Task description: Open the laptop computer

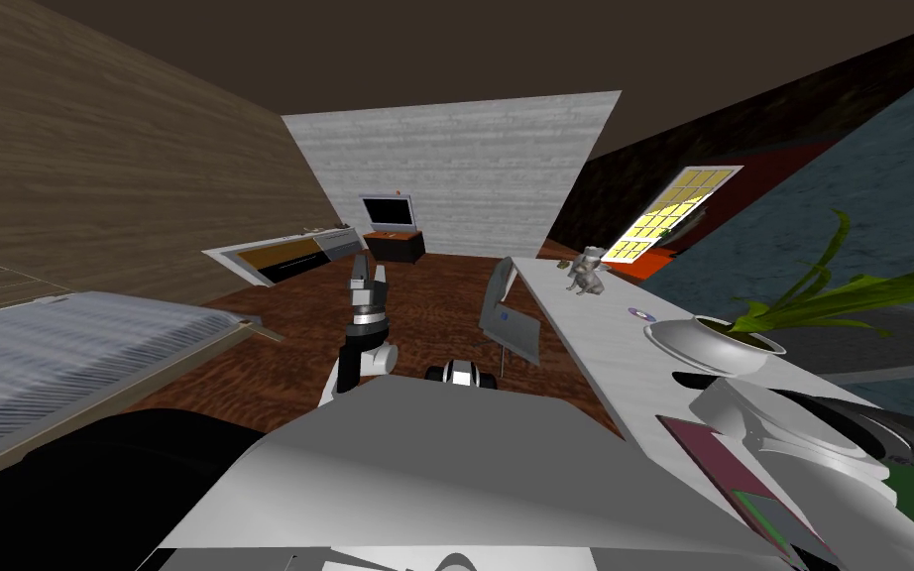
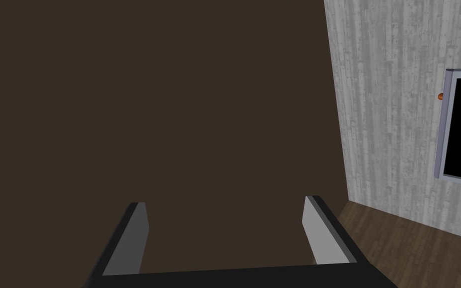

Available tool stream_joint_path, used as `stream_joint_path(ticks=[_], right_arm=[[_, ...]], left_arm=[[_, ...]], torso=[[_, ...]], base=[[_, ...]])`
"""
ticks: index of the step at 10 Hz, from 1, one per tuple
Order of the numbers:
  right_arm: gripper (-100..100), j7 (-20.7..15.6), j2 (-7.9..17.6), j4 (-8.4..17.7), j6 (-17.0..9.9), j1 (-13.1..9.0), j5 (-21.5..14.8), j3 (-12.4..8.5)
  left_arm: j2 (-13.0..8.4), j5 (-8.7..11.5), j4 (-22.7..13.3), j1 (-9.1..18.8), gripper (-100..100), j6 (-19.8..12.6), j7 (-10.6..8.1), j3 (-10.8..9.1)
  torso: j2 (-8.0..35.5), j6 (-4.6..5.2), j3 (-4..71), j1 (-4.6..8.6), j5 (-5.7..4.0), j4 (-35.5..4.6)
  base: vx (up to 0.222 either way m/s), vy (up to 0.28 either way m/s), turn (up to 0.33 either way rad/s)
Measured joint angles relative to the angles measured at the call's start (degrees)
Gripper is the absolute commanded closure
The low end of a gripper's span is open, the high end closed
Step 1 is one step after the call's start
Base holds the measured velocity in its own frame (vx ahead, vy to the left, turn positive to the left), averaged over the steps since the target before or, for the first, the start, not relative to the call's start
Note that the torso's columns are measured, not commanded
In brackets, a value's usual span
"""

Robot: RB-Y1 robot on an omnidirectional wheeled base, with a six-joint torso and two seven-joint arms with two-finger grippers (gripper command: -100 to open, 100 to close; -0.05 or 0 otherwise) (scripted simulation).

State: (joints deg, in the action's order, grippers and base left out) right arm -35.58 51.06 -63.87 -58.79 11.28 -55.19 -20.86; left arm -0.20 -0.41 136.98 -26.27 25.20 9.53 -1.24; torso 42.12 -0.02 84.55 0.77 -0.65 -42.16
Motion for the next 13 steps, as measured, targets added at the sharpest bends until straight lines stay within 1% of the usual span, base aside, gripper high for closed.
stream_joint_path(ticks=[1, 2, 3, 4, 5, 6, 9, 10, 11, 12, 13], right_arm=[[100, 1.76, -0.85, -0.31, -0.85, 0.52, -2.06, 0.45], [100, 2.61, -1.53, -1.16, -1.73, 1.07, -3.63, 0.58], [100, 4.43, -2.2, -0.49, -2.49, 0.88, -5.8, 1.27], [100, 5.74, -2.85, -0.66, -3.16, 1.14, -7.71, 1.59], [100, 6.51, -3.9, -2.79, -4.41, 2.43, -9.2, 1.58], [100, 7.57, -4.41, -2.74, -5.04, 2.63, -10.94, 1.87], [100, 12.05, -6.49, -3.13, -7.25, 3.72, -16.37, 3.02], [100, 13.25, -7.19, -3.2, -8.07, 3.74, -18.28, 3.45], [100, 13.46, -7.21, -3.25, -8.3, 3.72, -18.55, 3.48], [100, 13.89, -8.34, -3.72, -9.66, 4.47, -20.2, 4.2], [100, 14.2, -9.13, -3.88, -11.27, 4.72, -21.48, 4.79]], left_arm=[[0.0, 0.0, 0.0, 0.0, 0, 0.0, 0.0, 0.0], [0.0, 0.0, 0.0, 0.0, 0, 0.0, 0.0, 0.0], [0.0, 0.0, 0.0, 0.0, 0, 0.0, 0.0, 0.0], [0.0, 0.0, 0.0, 0.0, 0, 0.0, 0.0, 0.0], [0.0, 0.0, 0.0, 0.0, 0, 0.0, 0.0, 0.0], [0.0, 0.0, 0.0, 0.0, 0, 0.0, 0.0, 0.0], [0.0, 0.0, 0.0, 0.0, 0, 0.0, 0.0, 0.0], [0.0, 0.0, 0.0, 0.0, 0, 0.0, 0.0, 0.0], [0.0, 0.0, 0.0, 0.0, 0, 0.0, 0.0, 0.0], [0.0, 0.0, 0.0, 0.0, 0, 0.0, 0.0, 0.0], [0.0, 0.0, 0.0, 0.0, 0, 0.0, 0.0, 0.0]], torso=[[-0.02, 0.03, -0.03, -0.01, -0.11, 0.02], [0.01, -0.01, -0.01, -0.02, -0.01, -0.01], [0.0, -0.02, -0.03, 0.01, -0.09, 0.01], [0.01, -0.06, -0.01, 0.02, -0.02, -0.01], [0.01, -0.04, -0.02, -0.1, 0.01, -0.01], [0.03, -0.03, 0.01, -0.1, 0.12, -0.03], [0.01, -0.06, -0.02, -0.21, 0.04, -0.01], [-0.02, -0.14, 0.02, -0.22, 0.11, -0.01], [0.02, -0.07, 0.05, -0.23, 0.25, -0.04], [0.01, -0.02, 0.01, -0.1, 0.13, -0.02], [0.02, 0.01, 0.03, -0.03, 0.16, -0.03]], base=[[0.025, 0.003, -0.012], [0.024, 0.004, -0.013], [0.017, 0.007, -0.009], [0.02, 0.0, -0.005], [0.017, 0.004, -0.002], [0.025, -0.003, -0.007], [0.021, 0.0, -0.013], [0.004, 0.012, -0.004], [0.018, -0.057, 0.024], [0.022, -0.069, 0.02], [0.037, -0.11, 0.021]])
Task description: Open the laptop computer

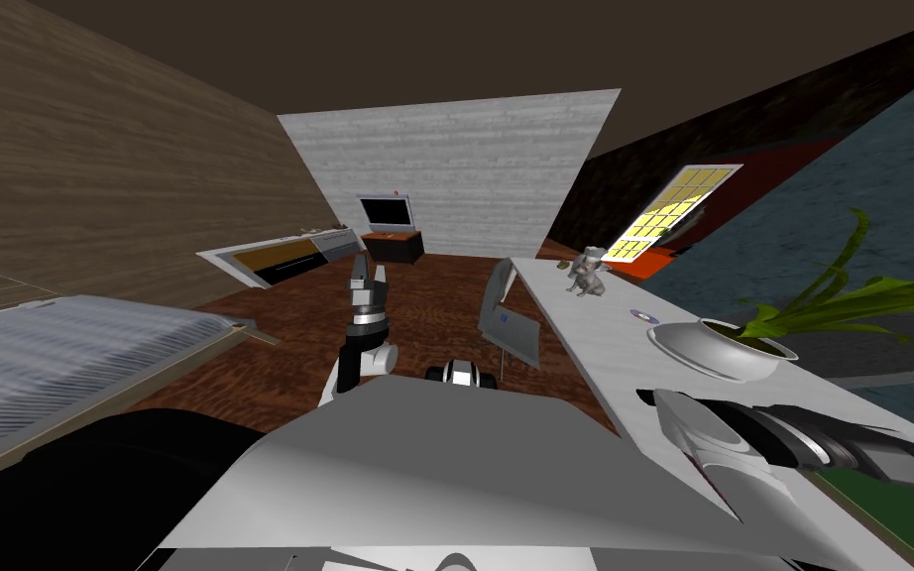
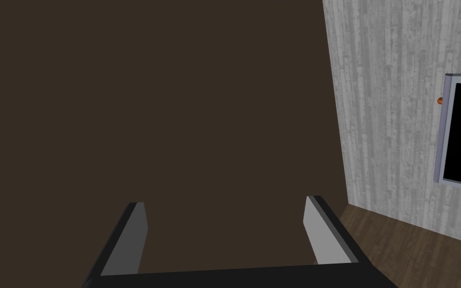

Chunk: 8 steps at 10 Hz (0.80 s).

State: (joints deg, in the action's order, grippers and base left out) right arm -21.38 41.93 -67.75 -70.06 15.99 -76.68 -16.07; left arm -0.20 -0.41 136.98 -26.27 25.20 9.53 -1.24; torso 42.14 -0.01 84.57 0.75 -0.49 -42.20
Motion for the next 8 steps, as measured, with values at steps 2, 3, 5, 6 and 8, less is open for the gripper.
stream_joint_path(ticks=[2, 3, 5, 6, 8], right_arm=[[100, 1.46, -2.12, 0.58, -3.4, 0.48, -3.59, 1.8], [100, 1.84, -3.35, -0.11, -5.19, 1.39, -5.52, 2.66], [100, 1.83, -4.85, -1.39, -8.27, 2.38, -7.56, 3.34], [100, 1.49, -6.09, -2.9, -9.82, 3.55, -9.06, 3.95], [100, 1.88, -8.49, -4.05, -13.49, 4.86, -12.22, 5.53]], left_arm=[[0.0, 0.0, 0.0, 0.0, 0, 0.0, 0.0, 0.0], [0.0, 0.0, 0.0, 0.0, 0, 0.0, 0.0, 0.0], [0.0, 0.0, 0.0, 0.0, 0, 0.0, 0.0, 0.0], [0.0, 0.0, 0.0, 0.0, 0, 0.0, 0.0, 0.0], [0.01, 0.0, 0.0, 0.01, 0, 0.0, 0.0, 0.01]], torso=[[-0.1, 0.0, 0.0, 0.32, -0.26, 0.06], [-0.11, -0.03, -0.04, 0.38, -0.4, 0.08], [0.07, 0.09, -0.14, 0.3, -0.35, 0.01], [0.12, 0.1, -0.19, 0.3, -0.35, 0.0], [0.21, 0.12, -0.29, 0.17, -0.44, -0.01]], base=[[0.039, -0.091, 0.023], [0.033, -0.075, 0.022], [0.016, -0.051, 0.019], [0.018, -0.075, 0.02], [-0.017, -0.016, 0.057]])
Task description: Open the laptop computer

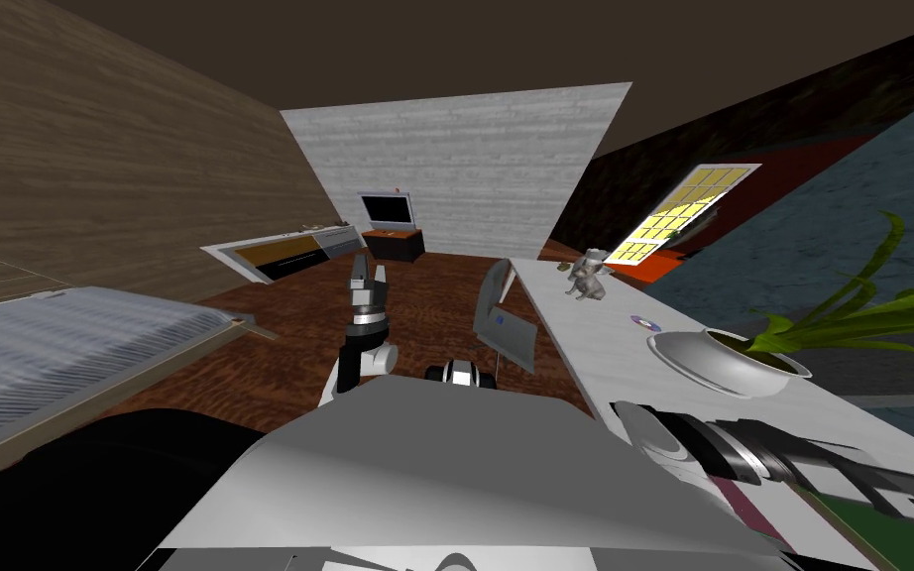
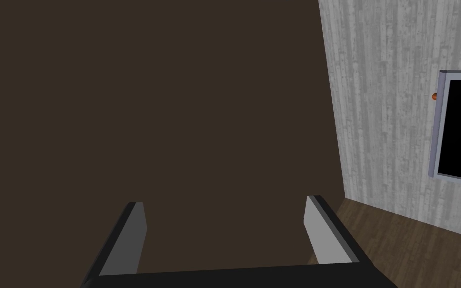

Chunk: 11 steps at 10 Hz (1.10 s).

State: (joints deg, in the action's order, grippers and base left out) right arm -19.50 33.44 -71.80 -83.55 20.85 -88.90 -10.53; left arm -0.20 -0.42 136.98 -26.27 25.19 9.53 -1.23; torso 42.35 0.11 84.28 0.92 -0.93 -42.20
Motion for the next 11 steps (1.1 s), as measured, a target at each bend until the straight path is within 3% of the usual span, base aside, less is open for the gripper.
stream_joint_path(ticks=[2, 4, 11], right_arm=[[100, 1.61, -2.45, 1.02, -3.58, 0.62, -3.28, 1.84], [100, 1.97, -3.39, -0.03, -6.28, 1.34, -5.4, 2.21], [100, 1.72, -3.33, 0.47, -6.72, 0.8, -5.7, 2.26]], left_arm=[[0.0, 0.0, 0.0, 0.0, 0, 0.0, 0.0, 0.0], [0.0, 0.0, 0.0, -0.01, 0, 0.0, 0.0, 0.0], [0.0, 0.0, 0.0, 0.0, 0, 0.0, 0.0, 0.0]], torso=[[-0.06, -0.07, 0.13, 0.0, 0.28, -0.04], [-0.23, -0.06, -0.05, -0.19, -0.12, 0.11], [-0.27, -0.19, -0.04, -0.22, -0.17, 0.1]], base=[[-0.026, -0.027, 0.087], [0.01, 0.01, -0.034], [-0.002, -0.002, 0.006]])
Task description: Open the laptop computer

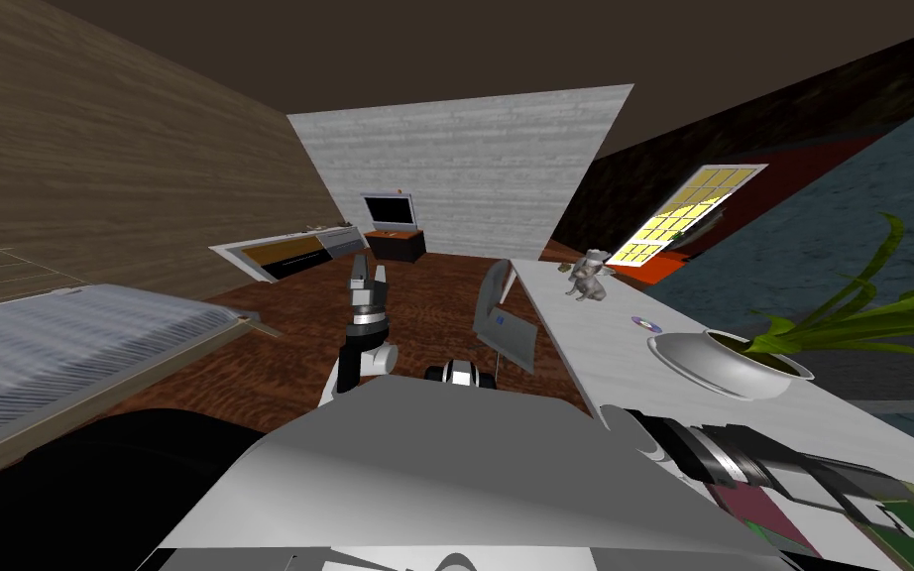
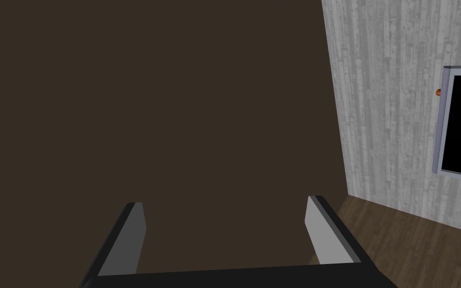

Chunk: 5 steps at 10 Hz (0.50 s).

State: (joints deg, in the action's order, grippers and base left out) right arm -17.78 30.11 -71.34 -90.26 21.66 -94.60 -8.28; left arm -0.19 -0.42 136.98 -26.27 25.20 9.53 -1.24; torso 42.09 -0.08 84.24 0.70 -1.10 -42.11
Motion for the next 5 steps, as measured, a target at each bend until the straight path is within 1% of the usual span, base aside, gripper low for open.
stream_joint_path(ticks=[1, 4, 5], right_arm=[[100, 0.54, -0.36, 0.4, -1.34, -0.11, -1.36, 0.25], [100, 1.06, -1.17, -0.78, -4.34, 0.94, -3.48, 0.61], [100, 1.19, -1.51, -0.76, -5.29, 0.99, -4.34, 0.83]], left_arm=[[0.0, 0.0, 0.0, 0.0, 0, 0.0, 0.0, 0.0], [0.0, 0.0, 0.0, 0.0, 0, 0.0, 0.0, 0.0], [0.0, 0.0, 0.0, 0.0, 0, 0.0, 0.0, 0.0]], torso=[[0.0, -0.04, -0.08, 0.06, -0.2, 0.02], [0.06, 0.07, -0.21, -0.05, -0.51, 0.09], [0.05, 0.0, -0.31, -0.11, -0.73, 0.1]], base=[[-0.014, -0.014, 0.045], [-0.013, -0.013, 0.044], [-0.005, -0.005, 0.018]])
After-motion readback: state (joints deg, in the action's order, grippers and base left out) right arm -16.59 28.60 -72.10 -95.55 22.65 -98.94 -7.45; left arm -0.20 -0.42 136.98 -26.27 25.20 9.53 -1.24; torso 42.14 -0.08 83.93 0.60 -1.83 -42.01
